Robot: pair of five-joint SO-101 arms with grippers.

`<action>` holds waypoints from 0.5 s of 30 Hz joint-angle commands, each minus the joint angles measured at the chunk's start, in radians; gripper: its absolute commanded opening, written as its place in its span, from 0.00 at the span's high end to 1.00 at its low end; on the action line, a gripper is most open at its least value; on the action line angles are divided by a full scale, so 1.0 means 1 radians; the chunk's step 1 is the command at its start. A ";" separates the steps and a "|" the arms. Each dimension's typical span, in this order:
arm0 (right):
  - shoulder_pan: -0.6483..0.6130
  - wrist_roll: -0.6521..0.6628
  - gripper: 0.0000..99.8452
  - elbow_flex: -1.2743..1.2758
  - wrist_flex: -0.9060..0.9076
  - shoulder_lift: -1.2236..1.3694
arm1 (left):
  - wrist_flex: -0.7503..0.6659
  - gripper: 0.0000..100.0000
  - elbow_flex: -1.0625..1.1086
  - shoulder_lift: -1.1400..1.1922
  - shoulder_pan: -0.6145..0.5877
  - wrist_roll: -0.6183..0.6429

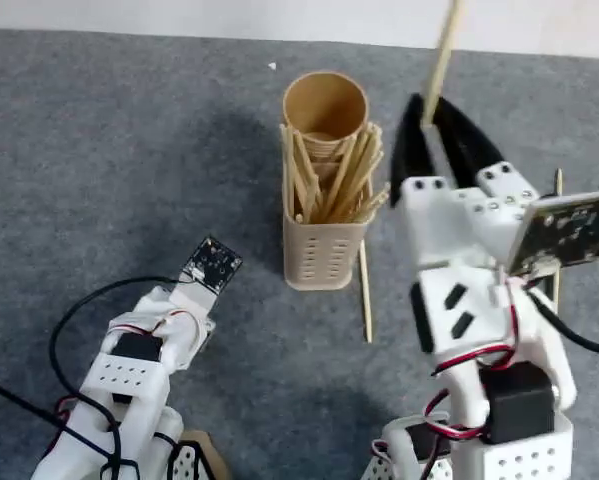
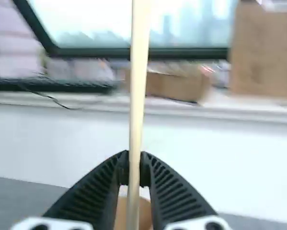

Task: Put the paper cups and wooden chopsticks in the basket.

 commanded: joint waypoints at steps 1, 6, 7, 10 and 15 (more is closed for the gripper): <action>-0.102 -0.012 0.99 0.028 -0.079 0.024 | -0.011 0.87 -0.002 -0.012 0.010 -0.008; -0.150 -0.012 0.99 0.280 -0.282 0.079 | -0.008 0.87 -0.002 -0.012 0.008 -0.006; -0.150 -0.012 0.99 0.346 -0.335 0.082 | -0.008 0.87 -0.002 -0.012 0.008 -0.006; -0.145 -0.012 0.99 0.513 -0.423 0.081 | -0.008 0.87 -0.002 -0.012 0.008 -0.006; -0.130 -0.012 0.91 0.550 -0.418 0.039 | -0.008 0.87 -0.002 -0.012 0.008 -0.006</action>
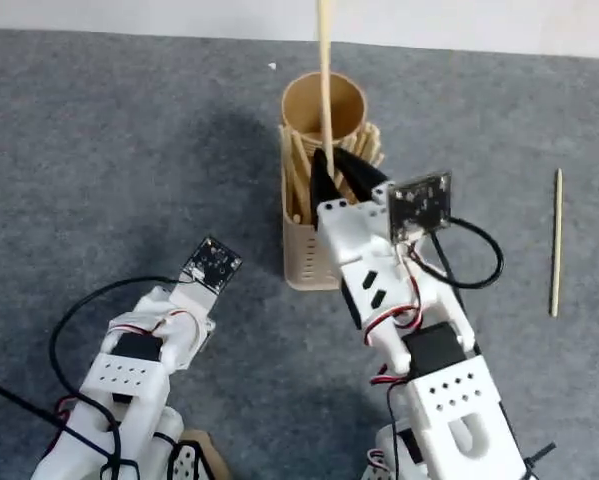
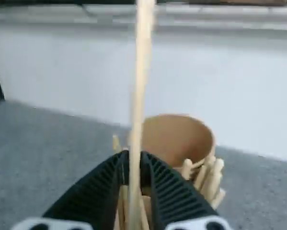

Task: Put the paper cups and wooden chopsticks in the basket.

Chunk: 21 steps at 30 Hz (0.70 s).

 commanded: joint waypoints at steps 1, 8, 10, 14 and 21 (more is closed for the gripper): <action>0.008 -0.008 0.86 0.001 0.002 -0.050 | -0.008 0.87 -0.002 -0.012 0.008 -0.006; 0.091 -0.002 0.78 -0.248 0.323 -0.131 | -0.008 0.87 -0.002 -0.012 0.008 -0.006; 0.183 0.008 0.78 -0.367 0.440 -0.105 | -0.008 0.87 -0.002 -0.012 0.008 -0.006; 0.450 0.152 0.78 -0.624 0.691 0.036 | -0.008 0.87 -0.002 -0.012 0.008 -0.006; 0.857 0.414 0.78 -0.776 0.814 0.513 | -0.008 0.87 -0.002 -0.012 0.008 -0.006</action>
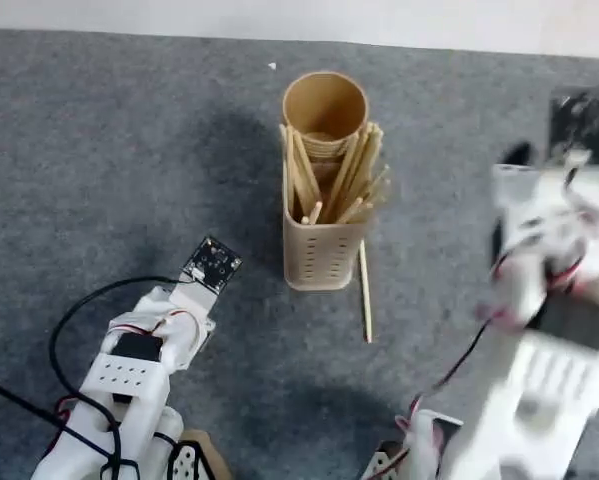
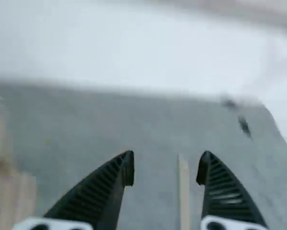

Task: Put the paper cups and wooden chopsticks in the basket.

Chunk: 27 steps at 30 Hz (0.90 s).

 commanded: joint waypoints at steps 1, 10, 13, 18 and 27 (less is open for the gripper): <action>0.171 0.087 0.78 -0.048 -0.027 0.265 | -0.008 0.87 -0.002 -0.012 0.008 -0.006; 0.252 0.089 0.78 -0.051 -0.254 0.766 | -0.008 0.87 -0.002 -0.012 0.008 -0.006; 0.252 0.089 0.78 -0.051 -0.302 0.877 | -0.008 0.87 -0.002 -0.012 0.008 -0.006; 0.266 0.089 0.78 -0.051 -0.361 1.004 | -0.008 0.87 -0.002 -0.012 0.008 -0.006; 0.275 0.086 0.99 -0.051 -0.367 1.029 | -0.008 0.87 -0.002 -0.012 0.008 -0.006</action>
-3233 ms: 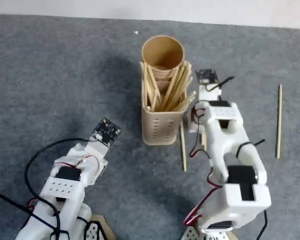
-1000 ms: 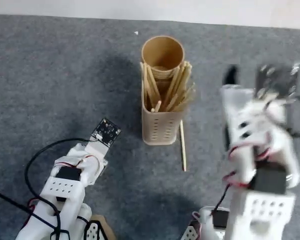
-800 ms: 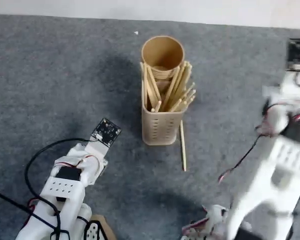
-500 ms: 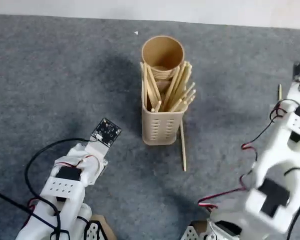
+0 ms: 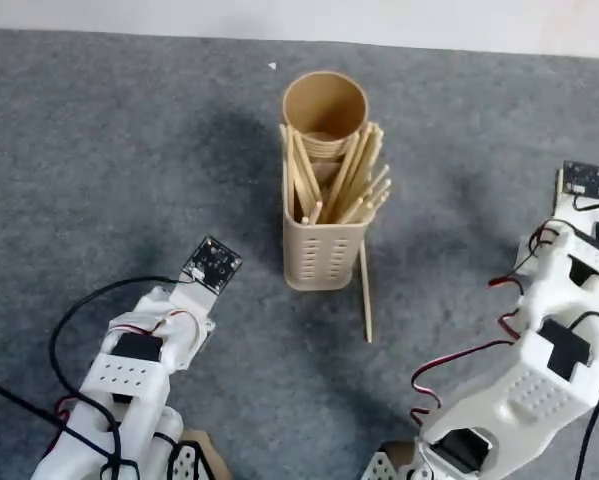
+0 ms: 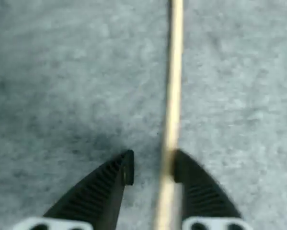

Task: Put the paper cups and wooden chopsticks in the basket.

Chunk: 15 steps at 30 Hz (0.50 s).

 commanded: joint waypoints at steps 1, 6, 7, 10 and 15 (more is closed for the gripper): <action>0.008 0.006 0.99 -0.035 -0.001 -0.010 | -0.008 0.87 -0.002 -0.012 0.008 -0.006; -0.001 -0.074 0.99 -0.054 0.088 -0.137 | -0.008 0.87 -0.002 -0.012 0.008 -0.006; -0.007 -0.121 0.99 -0.054 0.102 -0.189 | -0.008 0.87 -0.002 -0.012 0.008 -0.006; -0.050 -0.227 0.99 -0.050 0.145 -0.390 | -0.008 0.87 -0.002 -0.012 0.008 -0.006; -0.252 -0.341 0.99 -0.048 0.223 -0.808 | -0.008 0.87 -0.002 -0.012 0.008 -0.006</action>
